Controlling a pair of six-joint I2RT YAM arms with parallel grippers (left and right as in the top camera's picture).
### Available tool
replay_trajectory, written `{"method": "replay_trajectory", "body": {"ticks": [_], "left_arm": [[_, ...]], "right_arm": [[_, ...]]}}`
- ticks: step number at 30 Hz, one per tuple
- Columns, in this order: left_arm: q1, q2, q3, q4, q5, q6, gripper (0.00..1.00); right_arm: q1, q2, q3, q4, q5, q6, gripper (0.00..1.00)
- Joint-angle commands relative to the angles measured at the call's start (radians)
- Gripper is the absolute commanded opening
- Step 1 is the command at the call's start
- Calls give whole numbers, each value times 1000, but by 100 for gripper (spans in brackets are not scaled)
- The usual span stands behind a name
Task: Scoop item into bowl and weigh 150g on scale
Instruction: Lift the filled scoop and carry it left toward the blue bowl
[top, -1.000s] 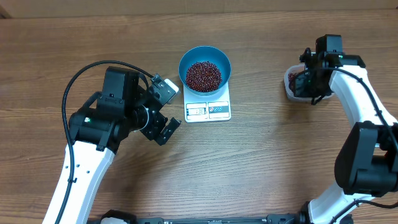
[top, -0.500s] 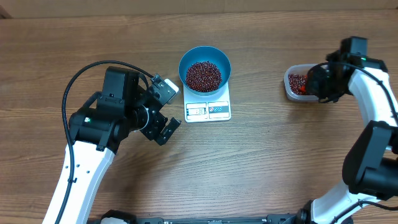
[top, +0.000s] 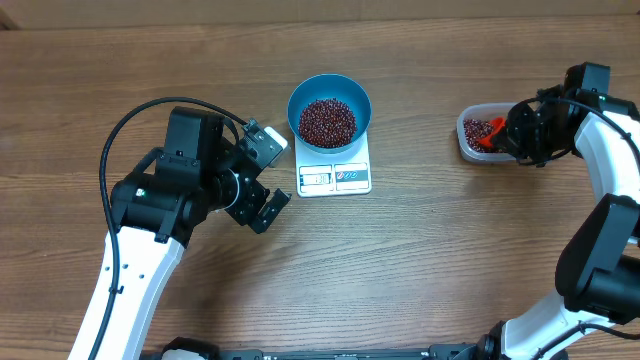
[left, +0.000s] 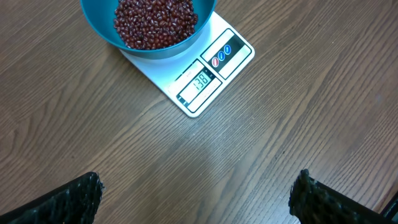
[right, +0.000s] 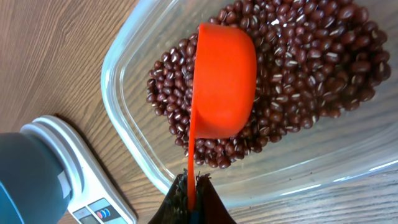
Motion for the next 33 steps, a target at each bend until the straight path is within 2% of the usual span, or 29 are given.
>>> {"method": "replay_trajectory", "body": {"ticks": [1,11,27,33], "left_arm": [[-2,5,26,1,1,1,100],[-2,5,26,1,1,1,100],[-2,5,26,1,0,1,100],[-2,5,26,1,0,1,100]], "right_arm": [[-4,-2,5,1,-41,3,4],[-54,-2,5,-7,-132,2,4],[-90,-2,5,-26,-142,-32,4],[-148,-2,5,-55,-239,-105,4]]}}
